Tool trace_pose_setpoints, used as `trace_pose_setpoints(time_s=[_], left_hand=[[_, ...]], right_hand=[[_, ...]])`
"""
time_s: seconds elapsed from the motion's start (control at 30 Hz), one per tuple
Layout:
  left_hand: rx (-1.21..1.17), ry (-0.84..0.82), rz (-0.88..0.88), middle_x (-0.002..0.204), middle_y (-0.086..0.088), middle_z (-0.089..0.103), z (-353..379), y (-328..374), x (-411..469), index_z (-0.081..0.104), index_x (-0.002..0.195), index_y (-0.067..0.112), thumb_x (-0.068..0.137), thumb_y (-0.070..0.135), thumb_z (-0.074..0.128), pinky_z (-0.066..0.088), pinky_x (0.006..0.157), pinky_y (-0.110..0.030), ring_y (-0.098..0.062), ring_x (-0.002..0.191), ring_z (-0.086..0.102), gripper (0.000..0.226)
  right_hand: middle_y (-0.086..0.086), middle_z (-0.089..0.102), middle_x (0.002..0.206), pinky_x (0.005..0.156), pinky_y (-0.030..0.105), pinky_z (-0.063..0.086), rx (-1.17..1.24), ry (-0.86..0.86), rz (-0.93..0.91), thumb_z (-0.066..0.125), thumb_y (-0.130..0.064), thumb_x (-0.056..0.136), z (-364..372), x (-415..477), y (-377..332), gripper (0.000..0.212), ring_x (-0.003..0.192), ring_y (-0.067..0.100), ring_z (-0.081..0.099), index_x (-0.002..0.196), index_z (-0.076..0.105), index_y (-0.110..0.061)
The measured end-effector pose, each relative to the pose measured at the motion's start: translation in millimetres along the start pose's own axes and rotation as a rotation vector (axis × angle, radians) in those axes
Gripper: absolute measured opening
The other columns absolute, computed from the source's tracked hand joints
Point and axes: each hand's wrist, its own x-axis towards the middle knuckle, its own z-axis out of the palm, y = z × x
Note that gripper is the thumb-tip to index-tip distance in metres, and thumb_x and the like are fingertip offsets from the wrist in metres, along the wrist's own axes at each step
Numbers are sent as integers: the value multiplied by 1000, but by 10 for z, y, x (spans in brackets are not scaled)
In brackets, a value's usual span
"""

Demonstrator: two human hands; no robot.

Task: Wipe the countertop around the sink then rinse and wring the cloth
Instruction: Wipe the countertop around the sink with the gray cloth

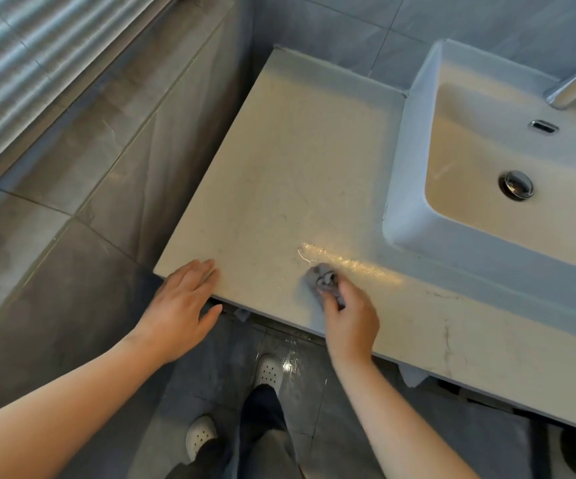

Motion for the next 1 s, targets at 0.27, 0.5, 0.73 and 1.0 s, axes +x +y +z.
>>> trace_pose_setpoints(time_s=[0.27, 0.5, 0.73, 1.0], left_hand=[[-29, -55, 7, 158, 4, 15, -47, -80, 8, 24, 149, 19, 86, 57, 16, 8, 115, -29, -15, 145, 10, 74], [-61, -57, -1, 157, 2, 19, -25, -88, 17, 29, 148, 18, 82, 60, 11, 17, 117, -36, -18, 145, 14, 80], [-68, -50, -4, 157, 4, 19, -22, -96, 18, 28, 148, 19, 84, 59, 12, 14, 117, -35, -18, 145, 14, 77], [-117, -59, 45, 156, 7, 18, -14, -221, 4, 30, 148, 20, 86, 56, 16, 17, 117, -35, -13, 144, 13, 73]], right_hand=[[-14, 71, 81, 67, 18, 55, 341, -296, 108, 69, -24, 85, -172, -397, -416, 18, 73, -1, 66, 103, 71, -27], [-4, 70, 87, 64, 25, 39, 69, 218, 162, 66, -26, 87, -496, 846, -35, 17, 81, 18, 63, 102, 70, -20], [-1, 72, 99, 67, 23, 39, 44, 161, 121, 63, -23, 88, -128, 935, 24, 24, 90, 20, 65, 112, 67, -21], [-10, 68, 100, 74, 13, 46, 101, -151, -124, 65, -27, 86, 400, -7, -544, 33, 88, 3, 57, 119, 64, -23]])
